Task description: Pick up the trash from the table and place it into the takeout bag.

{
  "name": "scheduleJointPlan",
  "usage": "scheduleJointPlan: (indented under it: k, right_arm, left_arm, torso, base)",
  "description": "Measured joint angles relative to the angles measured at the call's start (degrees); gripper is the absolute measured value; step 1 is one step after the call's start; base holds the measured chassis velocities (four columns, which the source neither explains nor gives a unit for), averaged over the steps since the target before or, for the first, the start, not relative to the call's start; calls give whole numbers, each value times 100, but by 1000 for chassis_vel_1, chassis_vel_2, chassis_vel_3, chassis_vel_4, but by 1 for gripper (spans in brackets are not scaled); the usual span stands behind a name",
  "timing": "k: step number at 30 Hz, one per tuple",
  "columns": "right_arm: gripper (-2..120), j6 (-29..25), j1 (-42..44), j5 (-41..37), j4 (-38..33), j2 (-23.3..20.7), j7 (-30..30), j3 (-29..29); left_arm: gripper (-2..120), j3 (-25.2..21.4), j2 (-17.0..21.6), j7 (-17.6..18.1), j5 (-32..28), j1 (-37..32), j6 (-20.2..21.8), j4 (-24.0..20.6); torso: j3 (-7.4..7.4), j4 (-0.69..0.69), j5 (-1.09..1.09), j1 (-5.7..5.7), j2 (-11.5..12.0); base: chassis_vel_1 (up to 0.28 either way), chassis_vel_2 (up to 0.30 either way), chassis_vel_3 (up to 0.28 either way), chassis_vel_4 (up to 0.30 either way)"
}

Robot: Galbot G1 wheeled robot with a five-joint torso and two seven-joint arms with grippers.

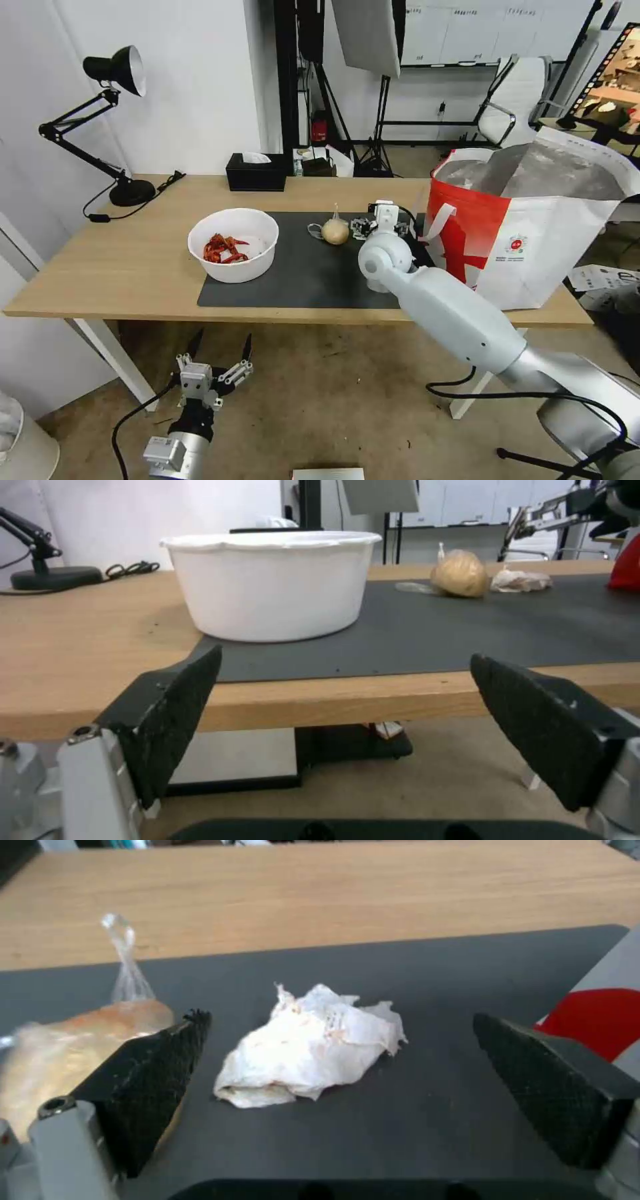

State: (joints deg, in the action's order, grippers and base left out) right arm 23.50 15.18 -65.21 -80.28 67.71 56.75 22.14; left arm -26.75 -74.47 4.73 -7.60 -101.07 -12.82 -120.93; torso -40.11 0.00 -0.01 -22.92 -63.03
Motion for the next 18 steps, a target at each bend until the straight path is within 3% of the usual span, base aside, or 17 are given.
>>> scheduleJointPlan:
  k: [18]
  right_arm:
    - [100,361,-512,19,1722,746,-551,4]
  left_arm:
    - [100,-8,54,-10,41,5,5,-31]
  torso:
    - [0,0,0,0,0]
  base:
    - [0,0,0,0]
